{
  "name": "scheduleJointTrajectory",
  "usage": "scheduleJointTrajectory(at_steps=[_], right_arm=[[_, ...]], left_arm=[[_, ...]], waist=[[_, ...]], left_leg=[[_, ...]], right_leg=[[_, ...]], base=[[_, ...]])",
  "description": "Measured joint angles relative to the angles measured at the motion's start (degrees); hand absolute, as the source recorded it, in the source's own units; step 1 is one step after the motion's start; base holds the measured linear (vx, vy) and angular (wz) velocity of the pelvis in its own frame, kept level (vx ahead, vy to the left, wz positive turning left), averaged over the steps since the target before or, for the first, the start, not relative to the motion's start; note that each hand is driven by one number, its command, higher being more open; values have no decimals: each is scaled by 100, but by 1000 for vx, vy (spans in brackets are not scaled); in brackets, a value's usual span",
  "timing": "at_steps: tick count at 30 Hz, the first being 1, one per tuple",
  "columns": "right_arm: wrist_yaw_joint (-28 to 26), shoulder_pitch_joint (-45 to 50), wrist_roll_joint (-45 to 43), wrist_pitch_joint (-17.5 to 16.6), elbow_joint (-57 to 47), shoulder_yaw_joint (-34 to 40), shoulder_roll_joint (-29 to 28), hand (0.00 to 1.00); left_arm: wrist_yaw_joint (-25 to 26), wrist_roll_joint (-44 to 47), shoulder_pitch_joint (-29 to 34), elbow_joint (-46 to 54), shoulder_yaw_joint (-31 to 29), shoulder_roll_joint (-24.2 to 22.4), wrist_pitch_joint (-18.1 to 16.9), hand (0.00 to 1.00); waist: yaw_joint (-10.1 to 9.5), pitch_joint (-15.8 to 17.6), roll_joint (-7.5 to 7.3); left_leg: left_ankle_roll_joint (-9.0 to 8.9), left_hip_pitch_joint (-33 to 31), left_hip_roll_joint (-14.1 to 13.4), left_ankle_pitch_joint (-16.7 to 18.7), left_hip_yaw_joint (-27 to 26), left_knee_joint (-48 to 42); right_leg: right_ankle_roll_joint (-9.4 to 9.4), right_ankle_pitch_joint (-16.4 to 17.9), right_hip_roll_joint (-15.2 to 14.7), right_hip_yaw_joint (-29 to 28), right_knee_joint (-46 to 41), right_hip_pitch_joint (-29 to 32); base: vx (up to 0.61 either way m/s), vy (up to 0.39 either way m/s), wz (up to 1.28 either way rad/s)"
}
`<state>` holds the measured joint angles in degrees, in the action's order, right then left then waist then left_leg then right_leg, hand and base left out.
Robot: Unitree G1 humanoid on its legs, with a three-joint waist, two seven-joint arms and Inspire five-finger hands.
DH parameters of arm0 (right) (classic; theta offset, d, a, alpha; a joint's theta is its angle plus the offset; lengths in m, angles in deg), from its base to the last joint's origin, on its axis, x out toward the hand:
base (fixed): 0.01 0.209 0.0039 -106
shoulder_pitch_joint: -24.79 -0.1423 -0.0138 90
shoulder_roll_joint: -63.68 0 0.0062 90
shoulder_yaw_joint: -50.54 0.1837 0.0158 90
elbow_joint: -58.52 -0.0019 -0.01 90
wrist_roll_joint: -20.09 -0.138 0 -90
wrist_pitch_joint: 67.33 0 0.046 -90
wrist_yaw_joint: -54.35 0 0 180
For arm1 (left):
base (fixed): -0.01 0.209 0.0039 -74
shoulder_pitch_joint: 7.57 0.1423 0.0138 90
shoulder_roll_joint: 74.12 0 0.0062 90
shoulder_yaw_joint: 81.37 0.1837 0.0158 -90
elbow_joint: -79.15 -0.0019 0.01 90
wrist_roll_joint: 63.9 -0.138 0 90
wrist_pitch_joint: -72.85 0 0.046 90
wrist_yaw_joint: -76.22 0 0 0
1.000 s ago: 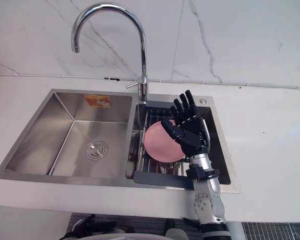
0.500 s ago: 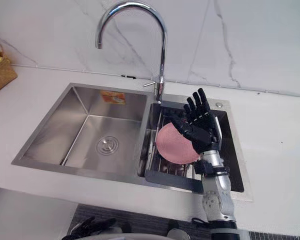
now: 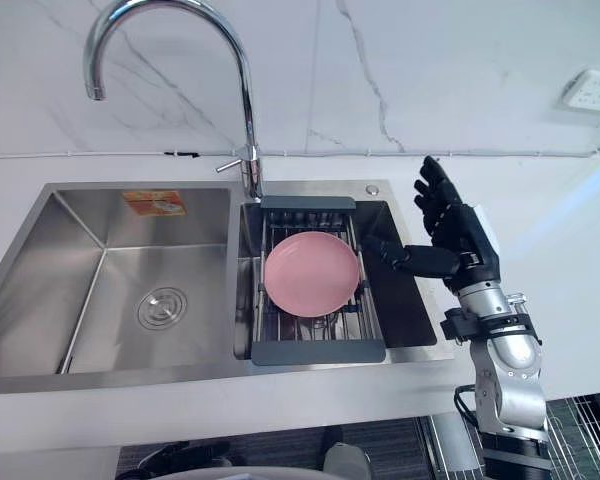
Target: Walk over to the sink, pick up the cup, carry it to the dishwasher, place the cup inside the dishwasher, then close the dishwasher door
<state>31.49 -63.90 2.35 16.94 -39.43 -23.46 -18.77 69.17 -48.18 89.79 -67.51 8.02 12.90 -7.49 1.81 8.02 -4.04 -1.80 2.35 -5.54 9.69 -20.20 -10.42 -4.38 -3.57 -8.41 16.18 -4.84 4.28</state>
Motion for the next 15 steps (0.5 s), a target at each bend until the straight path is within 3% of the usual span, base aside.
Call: scheduleJointTrajectory(at_steps=[6,15], right_arm=[[-194,71,803,-131,-58,-62,139,100],[225,108,2023,-622,-55,-510,153,100]], left_arm=[[22,12,-343,-1,-1,180,18,100],[38,132,-593,-4,35,168,-6,100]], waist=[[55,304,-227],[58,469,-243]], left_leg=[[60,-599,-209,425,-8,-917],[171,-892,-262,724,66,-1453]], right_leg=[[-2,-121,53,-72,-37,249],[-43,-192,30,-56,-39,282]], base=[[-60,21,-7],[-45,37,2]])
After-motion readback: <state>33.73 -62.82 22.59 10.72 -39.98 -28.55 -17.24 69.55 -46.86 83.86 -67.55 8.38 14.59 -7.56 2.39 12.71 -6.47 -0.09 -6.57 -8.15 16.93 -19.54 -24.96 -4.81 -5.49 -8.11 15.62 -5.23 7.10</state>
